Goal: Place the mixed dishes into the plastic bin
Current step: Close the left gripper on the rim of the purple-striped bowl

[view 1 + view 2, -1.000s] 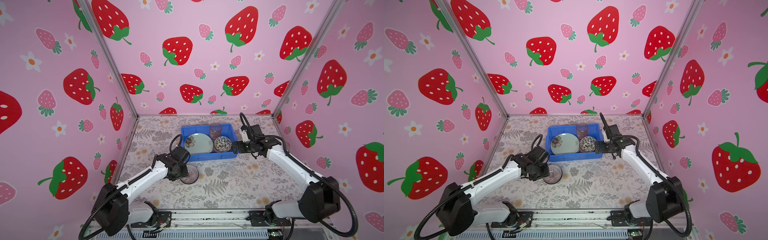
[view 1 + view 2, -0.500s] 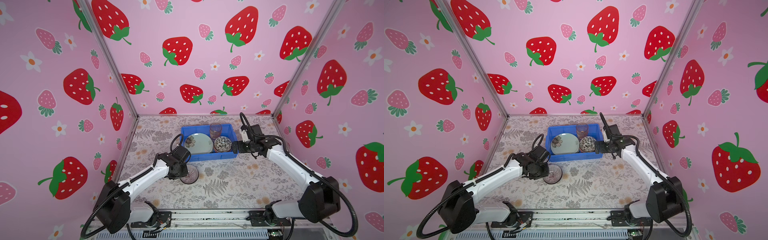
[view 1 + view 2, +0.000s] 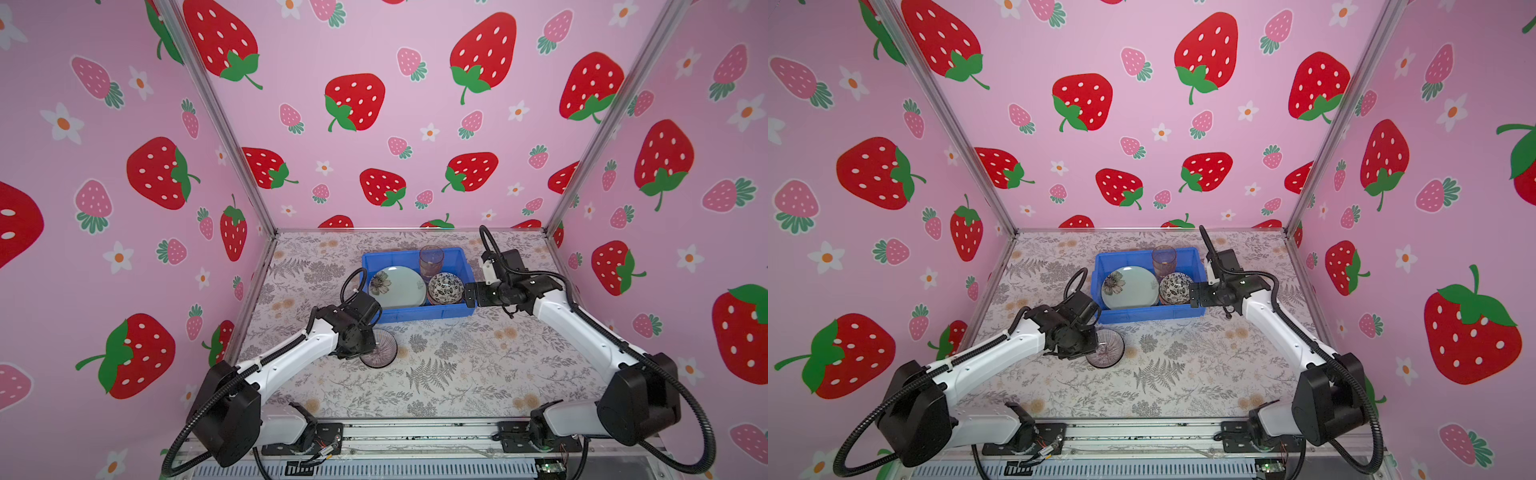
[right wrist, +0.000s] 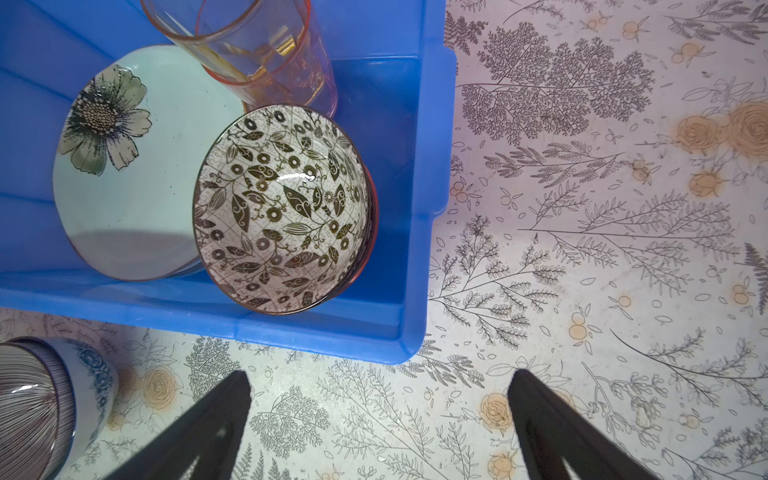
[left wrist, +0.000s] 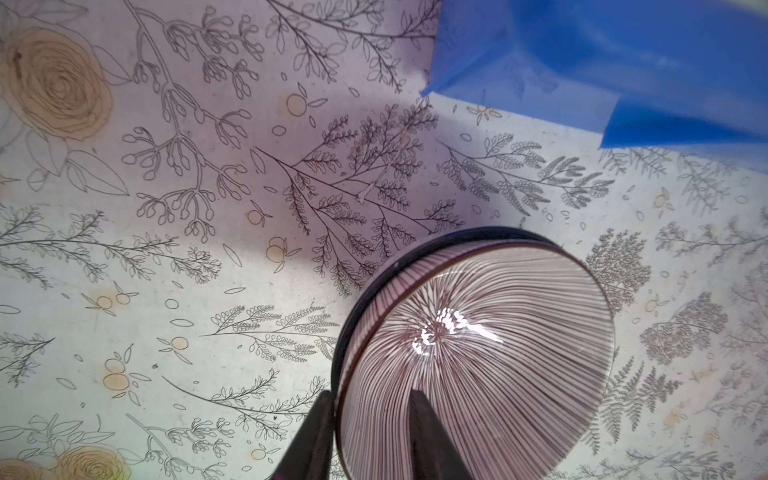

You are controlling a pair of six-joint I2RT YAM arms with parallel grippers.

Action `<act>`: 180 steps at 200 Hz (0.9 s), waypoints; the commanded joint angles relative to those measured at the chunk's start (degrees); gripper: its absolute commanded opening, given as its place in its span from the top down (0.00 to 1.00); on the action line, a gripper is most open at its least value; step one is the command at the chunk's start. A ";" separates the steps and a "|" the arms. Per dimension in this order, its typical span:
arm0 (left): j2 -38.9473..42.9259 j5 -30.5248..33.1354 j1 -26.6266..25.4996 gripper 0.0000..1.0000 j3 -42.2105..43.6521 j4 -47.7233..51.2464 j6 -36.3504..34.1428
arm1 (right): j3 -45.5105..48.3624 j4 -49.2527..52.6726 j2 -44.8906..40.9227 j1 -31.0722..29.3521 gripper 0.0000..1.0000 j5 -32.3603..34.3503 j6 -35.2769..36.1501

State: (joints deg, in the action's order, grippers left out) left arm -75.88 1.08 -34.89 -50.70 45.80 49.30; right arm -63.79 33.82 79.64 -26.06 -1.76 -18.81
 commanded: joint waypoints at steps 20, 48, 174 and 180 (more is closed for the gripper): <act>-0.76 1.82 -0.17 0.73 -1.07 2.01 -0.08 | 0.70 0.03 -1.35 0.42 0.01 -0.06 0.09; -0.32 2.26 -0.20 0.77 -0.98 2.21 0.12 | 0.70 0.03 -1.54 0.49 0.01 -0.08 0.08; 2.55 2.26 -0.19 1.00 -1.92 3.25 0.36 | -0.97 0.93 -3.12 0.49 0.01 -1.78 -0.26; 2.79 2.25 -0.22 1.00 -1.94 3.25 0.44 | -1.14 1.13 -3.24 0.49 0.01 -2.13 -0.35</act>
State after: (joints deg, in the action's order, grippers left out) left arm -74.87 2.57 -34.89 -50.76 47.81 49.34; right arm -63.46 33.89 78.17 -25.96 -2.44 -18.83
